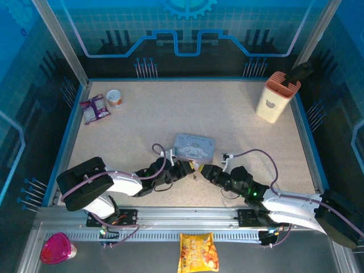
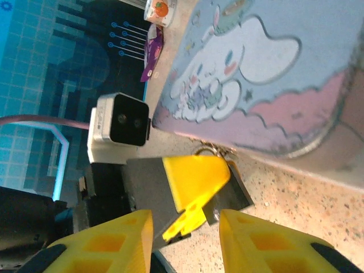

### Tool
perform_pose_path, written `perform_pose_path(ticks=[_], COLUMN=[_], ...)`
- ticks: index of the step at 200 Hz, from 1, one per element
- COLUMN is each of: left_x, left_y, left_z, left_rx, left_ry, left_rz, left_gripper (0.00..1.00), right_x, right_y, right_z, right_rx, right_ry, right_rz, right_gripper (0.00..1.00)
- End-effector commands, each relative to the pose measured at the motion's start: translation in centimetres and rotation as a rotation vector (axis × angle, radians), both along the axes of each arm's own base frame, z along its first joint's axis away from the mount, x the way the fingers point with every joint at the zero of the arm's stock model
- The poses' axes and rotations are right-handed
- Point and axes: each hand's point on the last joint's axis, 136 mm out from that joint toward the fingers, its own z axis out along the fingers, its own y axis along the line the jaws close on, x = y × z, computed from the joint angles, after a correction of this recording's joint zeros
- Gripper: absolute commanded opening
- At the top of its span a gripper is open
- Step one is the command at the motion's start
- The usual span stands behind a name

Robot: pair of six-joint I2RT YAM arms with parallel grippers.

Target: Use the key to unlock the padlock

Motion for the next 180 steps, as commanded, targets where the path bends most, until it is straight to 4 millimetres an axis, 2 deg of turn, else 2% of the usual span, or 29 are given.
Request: perform_pose_path(ticks=[1, 58, 98, 154, 180], left_x=[1.1, 1.7, 1.7, 1.5, 1.4], left_y=[-0.8, -0.9, -1.1, -1.2, -1.1], left_z=[3.2, 4.4, 4.9, 5.3, 5.3], left_rx=[-0.107, -0.178, -0.233, -0.278, -0.280], left_ry=[-0.042, -0.037, -0.022, -0.010, -0.009], left_rz=[0.016, 0.037, 0.044, 0.042, 0.042], left_gripper=[0.00, 0.00, 0.00, 0.00, 0.00], right_x=[0.1, -0.5, -0.5, -0.2, 0.0], right_y=[-0.2, -0.2, 0.4, 1.4, 2.0], right_z=[-0.2, -2.1, -1.3, -1.3, -1.3], right_rx=[0.010, -0.007, 0.040, 0.083, 0.115], right_ry=[-0.007, 0.042, 0.018, 0.020, 0.015], right_rz=[-0.048, -0.107, -0.124, -0.130, -0.127], right_gripper=[0.35, 0.35, 0.33, 0.32, 0.25])
